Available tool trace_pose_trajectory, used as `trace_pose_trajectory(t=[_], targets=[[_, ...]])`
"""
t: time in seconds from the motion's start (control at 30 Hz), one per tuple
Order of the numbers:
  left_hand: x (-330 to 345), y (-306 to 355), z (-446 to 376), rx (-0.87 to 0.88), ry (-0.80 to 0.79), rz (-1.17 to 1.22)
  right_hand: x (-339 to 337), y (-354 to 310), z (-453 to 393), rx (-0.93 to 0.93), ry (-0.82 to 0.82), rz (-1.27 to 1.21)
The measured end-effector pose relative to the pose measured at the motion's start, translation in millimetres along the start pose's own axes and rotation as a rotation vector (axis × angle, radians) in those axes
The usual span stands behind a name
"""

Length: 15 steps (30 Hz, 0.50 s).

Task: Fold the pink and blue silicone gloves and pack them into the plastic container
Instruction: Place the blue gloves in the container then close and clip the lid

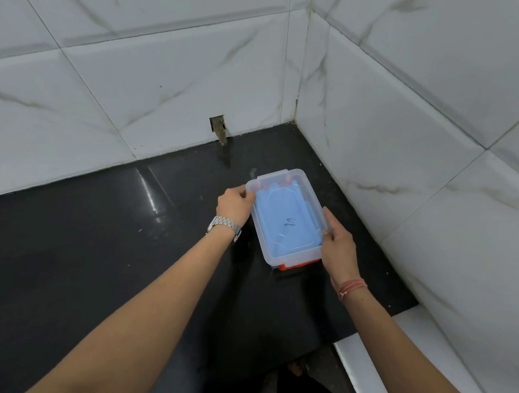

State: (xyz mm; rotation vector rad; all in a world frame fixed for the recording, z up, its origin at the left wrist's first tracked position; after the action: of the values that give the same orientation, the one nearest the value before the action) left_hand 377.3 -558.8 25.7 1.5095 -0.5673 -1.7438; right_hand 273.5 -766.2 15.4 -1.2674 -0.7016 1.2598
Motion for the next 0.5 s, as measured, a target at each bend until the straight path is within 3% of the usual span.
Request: trace_pose_trajectory(t=[0.13,0.23,0.3,0.4,0.5], targets=[[3,-8,-2,-0.224,-0.155,0.435,0,1,-1,0.0,-0.02,0.005],[1,-4,0,-0.247,-0.15,0.474,0,0,-2,0.002,-0.022,0.003],[-3,3,1,-0.107,-0.035,0.183,1,-1,-3,0.018,-0.019,-0.007],[1,30,18,0.286,0.158,-0.379,2,0,0,0.063,-0.005,-0.11],[34,53,40,0.603,0.05,-0.641,1,17,15,0.227,0.038,-0.386]])
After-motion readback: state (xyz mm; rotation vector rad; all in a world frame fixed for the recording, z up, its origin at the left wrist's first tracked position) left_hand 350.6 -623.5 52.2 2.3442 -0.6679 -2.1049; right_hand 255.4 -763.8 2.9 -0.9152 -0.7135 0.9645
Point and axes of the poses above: each hand's wrist, its own z-axis away from the middle knuckle, its own x-axis out of the palm, y = z × x, the point moved 3 cm from there along -z, towards the middle knuckle, and after that the axes turned 7 degrees about -z, right-handed, at the moved point
